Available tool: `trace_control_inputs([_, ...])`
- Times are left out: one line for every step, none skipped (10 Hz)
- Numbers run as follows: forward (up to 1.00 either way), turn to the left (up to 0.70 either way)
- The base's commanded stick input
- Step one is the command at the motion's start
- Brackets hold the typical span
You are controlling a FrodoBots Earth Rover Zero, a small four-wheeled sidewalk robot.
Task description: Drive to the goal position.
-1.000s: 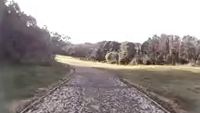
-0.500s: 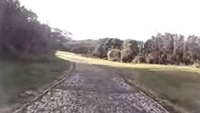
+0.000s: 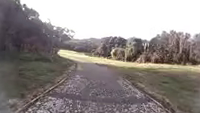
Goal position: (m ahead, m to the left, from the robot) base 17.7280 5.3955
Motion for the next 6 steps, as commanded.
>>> trace_control_inputs([0.85,0.0])
trace_control_inputs([0.85,0.0])
trace_control_inputs([0.85,0.0])
trace_control_inputs([0.85,0.0])
trace_control_inputs([0.85,0.0])
trace_control_inputs([0.85,0.0])
